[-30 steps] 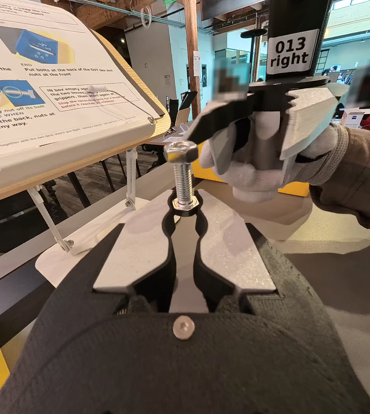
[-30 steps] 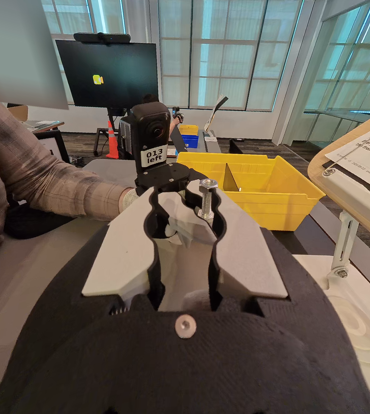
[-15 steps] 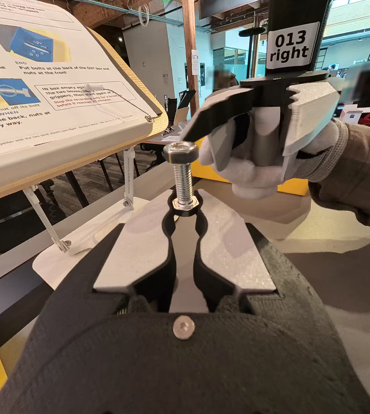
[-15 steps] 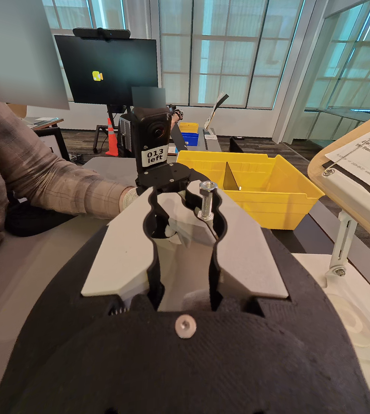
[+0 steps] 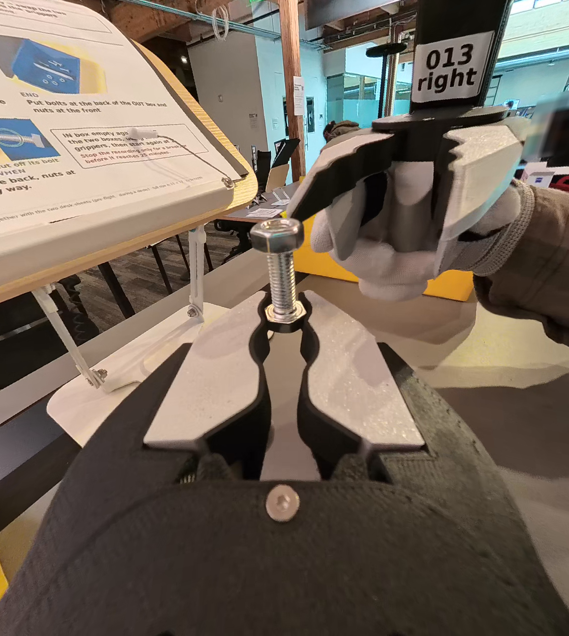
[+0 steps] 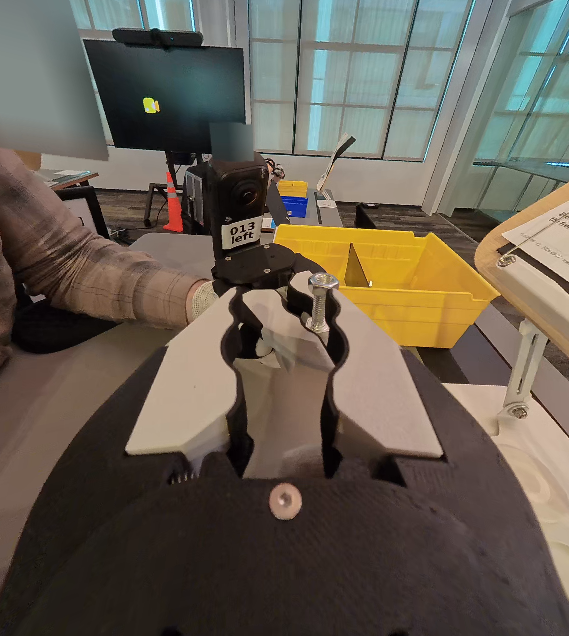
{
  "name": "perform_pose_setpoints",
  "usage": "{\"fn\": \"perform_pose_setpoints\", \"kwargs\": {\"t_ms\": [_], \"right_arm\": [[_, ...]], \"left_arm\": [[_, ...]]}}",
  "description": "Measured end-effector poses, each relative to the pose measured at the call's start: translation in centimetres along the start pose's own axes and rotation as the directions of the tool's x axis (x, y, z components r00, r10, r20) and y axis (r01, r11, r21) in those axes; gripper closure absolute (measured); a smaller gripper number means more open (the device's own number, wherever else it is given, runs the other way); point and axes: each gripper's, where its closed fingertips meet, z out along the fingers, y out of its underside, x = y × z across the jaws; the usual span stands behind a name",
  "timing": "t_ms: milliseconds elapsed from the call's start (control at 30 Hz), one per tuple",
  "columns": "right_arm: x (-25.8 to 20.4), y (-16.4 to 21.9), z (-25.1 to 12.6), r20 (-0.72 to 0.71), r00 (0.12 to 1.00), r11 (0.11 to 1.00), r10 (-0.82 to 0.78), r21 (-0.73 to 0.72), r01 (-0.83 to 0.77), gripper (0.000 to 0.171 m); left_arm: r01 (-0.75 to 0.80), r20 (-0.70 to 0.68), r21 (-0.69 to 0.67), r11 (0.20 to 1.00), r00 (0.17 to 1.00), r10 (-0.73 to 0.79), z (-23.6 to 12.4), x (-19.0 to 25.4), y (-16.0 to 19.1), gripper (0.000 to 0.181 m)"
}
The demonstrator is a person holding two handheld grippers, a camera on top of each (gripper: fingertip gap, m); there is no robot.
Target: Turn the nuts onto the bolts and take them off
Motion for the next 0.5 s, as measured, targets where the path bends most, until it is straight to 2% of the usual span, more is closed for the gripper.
{"fn": "perform_pose_setpoints", "kwargs": {"t_ms": [200, 300, 400, 500], "right_arm": [[0.19, -0.20, 0.53, -0.017, 1.000, 1.000, -0.003, 0.011, 0.003, 0.113], [-0.03, 0.10, 0.65, -0.006, 1.000, 1.000, -0.010, -0.005, 0.010, 0.115], [-0.34, 0.21, -0.01, 0.020, 1.000, 1.000, -0.012, -0.012, 0.012, 0.129], [0.14, -0.04, -0.22, -0.002, 1.000, 1.000, 0.000, 0.006, 0.000, 0.122]], "left_arm": [[-0.002, -0.006, -0.003, 1.000, 1.000, 0.002, 0.12, 0.20, 0.08, 0.167], [-0.002, -0.006, -0.006, 1.000, 1.000, 0.002, 0.13, 0.20, 0.14, 0.167], [0.013, -0.011, -0.013, 1.000, 1.000, -0.013, 0.13, 0.18, 0.15, 0.167], [0.013, -0.014, -0.012, 1.000, 1.000, -0.013, 0.11, 0.23, 0.08, 0.167]]}}
